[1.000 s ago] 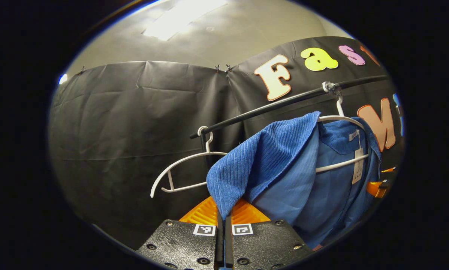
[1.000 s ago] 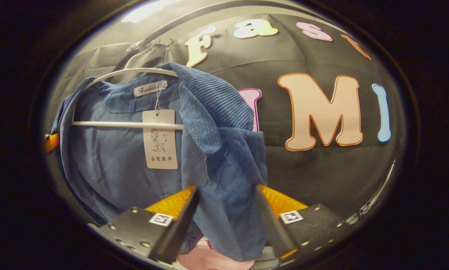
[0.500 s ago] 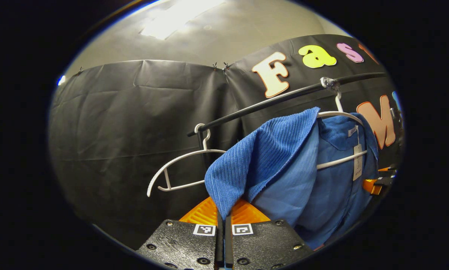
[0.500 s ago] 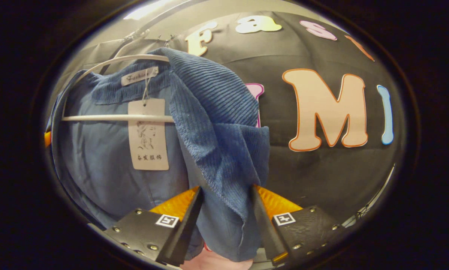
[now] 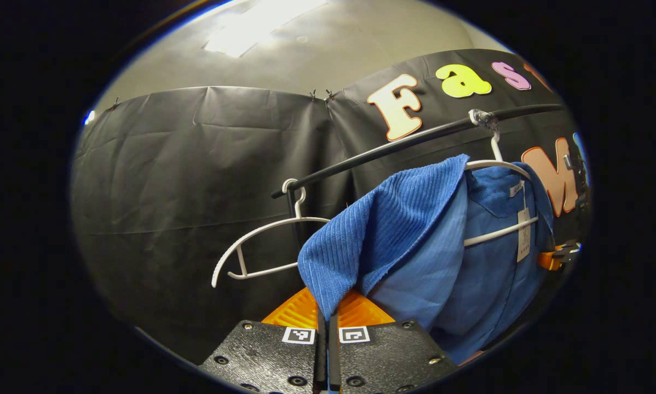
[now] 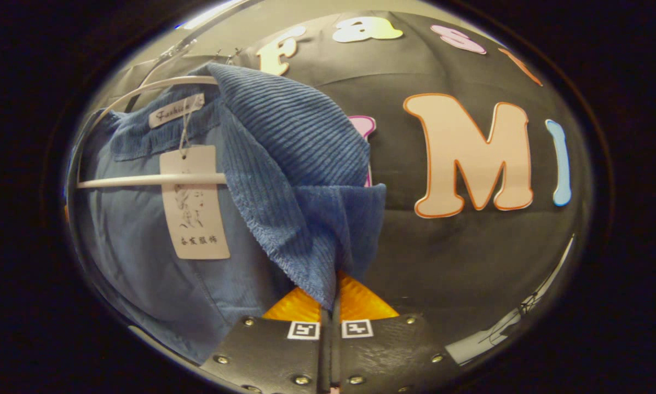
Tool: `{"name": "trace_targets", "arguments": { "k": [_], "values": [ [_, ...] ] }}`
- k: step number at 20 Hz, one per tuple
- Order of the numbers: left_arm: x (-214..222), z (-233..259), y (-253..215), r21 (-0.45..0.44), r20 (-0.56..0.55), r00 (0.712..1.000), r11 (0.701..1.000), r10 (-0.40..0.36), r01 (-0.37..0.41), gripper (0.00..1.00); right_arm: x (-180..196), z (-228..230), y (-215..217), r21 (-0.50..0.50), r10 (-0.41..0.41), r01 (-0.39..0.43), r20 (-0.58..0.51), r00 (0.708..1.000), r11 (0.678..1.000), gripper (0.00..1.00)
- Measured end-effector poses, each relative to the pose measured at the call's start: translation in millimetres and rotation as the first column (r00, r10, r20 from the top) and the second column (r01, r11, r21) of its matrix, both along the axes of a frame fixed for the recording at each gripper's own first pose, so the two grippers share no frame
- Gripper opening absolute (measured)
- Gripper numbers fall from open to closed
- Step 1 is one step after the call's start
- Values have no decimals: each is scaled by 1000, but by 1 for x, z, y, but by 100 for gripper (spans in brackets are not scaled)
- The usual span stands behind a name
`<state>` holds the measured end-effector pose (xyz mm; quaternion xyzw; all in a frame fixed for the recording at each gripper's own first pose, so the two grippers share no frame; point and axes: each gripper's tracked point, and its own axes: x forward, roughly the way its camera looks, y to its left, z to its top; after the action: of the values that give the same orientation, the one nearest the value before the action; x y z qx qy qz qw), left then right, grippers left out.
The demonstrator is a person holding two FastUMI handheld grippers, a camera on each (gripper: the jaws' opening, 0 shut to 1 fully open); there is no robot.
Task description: Grasp the clothes on the hanger with both hands and then place them into the laundry hamper below.
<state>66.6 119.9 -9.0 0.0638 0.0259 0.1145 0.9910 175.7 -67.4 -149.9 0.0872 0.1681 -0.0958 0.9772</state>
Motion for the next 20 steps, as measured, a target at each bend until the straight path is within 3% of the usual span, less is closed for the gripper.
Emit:
{"name": "trace_targets", "arguments": {
  "k": [12,13,20],
  "values": [
    [11,46,37,19,110,992,997,67,-70,4,5,28,-52,1,-88,88,50,995,996,0],
    [14,51,40,31,120,990,997,73,-77,0,6,32,-56,-3,-97,97,60,993,995,0],
    [37,65,54,61,154,985,994,76,-86,4,22,54,-83,13,-149,148,115,982,989,0]
  ]
}}
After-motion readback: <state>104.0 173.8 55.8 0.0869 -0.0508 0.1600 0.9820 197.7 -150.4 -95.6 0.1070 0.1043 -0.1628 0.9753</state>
